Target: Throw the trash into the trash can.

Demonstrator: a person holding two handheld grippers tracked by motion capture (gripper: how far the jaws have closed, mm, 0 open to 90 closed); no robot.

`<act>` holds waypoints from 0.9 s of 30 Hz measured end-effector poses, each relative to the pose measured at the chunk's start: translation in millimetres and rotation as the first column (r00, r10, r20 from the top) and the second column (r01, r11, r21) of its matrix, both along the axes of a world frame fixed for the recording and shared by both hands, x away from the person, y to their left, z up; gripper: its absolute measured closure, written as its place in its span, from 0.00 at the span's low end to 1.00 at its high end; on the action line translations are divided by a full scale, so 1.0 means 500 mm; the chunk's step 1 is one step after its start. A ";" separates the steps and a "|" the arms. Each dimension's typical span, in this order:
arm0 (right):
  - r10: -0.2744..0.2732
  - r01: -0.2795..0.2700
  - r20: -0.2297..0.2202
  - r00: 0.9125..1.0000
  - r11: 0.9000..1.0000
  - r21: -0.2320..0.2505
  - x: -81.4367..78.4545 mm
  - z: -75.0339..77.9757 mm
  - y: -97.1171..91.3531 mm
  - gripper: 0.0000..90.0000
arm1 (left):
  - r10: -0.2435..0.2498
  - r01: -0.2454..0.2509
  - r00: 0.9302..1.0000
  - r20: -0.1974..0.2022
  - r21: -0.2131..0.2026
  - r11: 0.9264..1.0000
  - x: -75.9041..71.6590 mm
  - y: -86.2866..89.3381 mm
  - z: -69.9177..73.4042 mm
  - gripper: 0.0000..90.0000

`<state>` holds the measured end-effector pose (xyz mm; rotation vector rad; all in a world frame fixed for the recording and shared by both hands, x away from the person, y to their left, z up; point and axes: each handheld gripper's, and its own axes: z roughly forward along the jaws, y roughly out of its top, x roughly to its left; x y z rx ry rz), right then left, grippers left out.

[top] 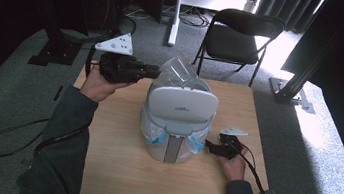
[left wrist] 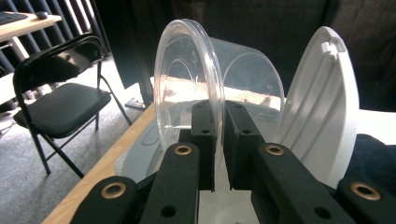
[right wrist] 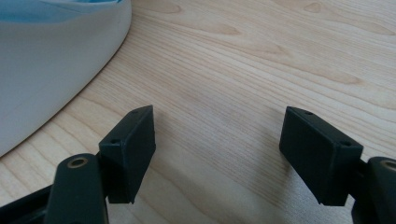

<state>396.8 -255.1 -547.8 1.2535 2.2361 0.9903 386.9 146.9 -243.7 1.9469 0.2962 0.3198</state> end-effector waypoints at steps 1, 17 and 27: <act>0.000 0.000 0.000 1.000 1.000 0.000 0.000 0.000 0.000 0.29 | 0.000 0.000 1.000 0.000 0.000 1.000 0.000 0.000 0.000 0.93; 0.001 -0.001 0.000 1.000 1.000 0.000 0.000 0.000 0.000 0.29 | 0.004 -0.006 0.999 -0.039 -0.049 0.999 -0.004 0.019 -0.023 0.74; 0.001 -0.001 0.001 1.000 1.000 0.000 0.000 0.000 0.000 0.29 | 0.031 -0.034 0.998 -0.048 -0.067 0.997 -0.009 0.049 -0.038 0.70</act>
